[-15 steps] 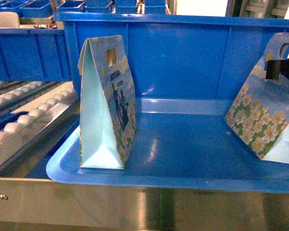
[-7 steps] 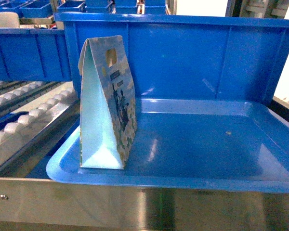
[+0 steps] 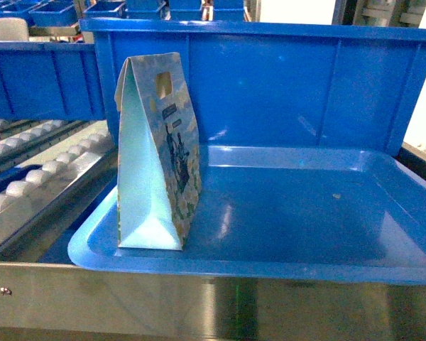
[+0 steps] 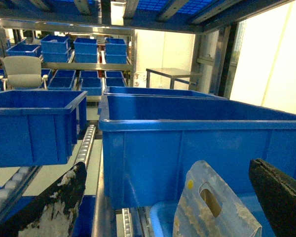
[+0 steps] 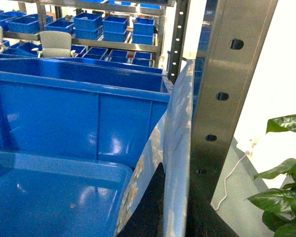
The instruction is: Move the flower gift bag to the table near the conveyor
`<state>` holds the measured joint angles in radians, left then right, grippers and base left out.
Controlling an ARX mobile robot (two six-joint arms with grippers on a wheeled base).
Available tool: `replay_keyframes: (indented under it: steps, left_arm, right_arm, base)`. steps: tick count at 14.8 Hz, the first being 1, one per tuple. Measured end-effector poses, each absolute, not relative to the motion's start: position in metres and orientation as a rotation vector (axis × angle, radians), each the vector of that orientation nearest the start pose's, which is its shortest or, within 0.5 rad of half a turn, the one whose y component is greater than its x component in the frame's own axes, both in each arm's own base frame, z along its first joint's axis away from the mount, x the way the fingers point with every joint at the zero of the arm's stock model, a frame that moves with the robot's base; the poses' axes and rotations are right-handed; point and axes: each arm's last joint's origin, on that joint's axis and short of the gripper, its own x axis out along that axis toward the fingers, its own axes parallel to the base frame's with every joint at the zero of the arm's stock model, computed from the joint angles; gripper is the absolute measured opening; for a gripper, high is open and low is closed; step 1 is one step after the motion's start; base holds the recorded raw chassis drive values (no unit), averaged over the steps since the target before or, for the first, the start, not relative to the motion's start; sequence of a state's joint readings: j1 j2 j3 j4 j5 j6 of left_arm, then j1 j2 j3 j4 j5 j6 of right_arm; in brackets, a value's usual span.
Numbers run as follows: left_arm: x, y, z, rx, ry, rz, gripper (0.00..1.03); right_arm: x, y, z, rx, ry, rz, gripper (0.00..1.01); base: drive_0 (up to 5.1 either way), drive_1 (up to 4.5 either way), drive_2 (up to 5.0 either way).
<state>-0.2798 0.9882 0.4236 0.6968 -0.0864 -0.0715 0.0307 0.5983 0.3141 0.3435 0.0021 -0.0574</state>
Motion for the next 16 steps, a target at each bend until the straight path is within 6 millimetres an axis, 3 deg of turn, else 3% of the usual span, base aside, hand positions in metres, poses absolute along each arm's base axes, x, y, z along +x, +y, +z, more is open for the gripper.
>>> replay_keyframes:
  steps: [9, 16]
  left_arm:
    - [0.203, -0.059, 0.259, -0.098, -0.135, -0.211, 0.98]
    - [0.23, -0.085, 0.27, -0.096, -0.126, -0.218, 0.98]
  right_arm:
    - [0.142, -0.002, 0.245, -0.071, -0.119, -0.085, 0.03]
    - [0.142, -0.002, 0.245, -0.071, -0.119, -0.084, 0.03]
  base:
    - [0.0, 0.0, 0.0]
    - [0.0, 0.0, 0.0]
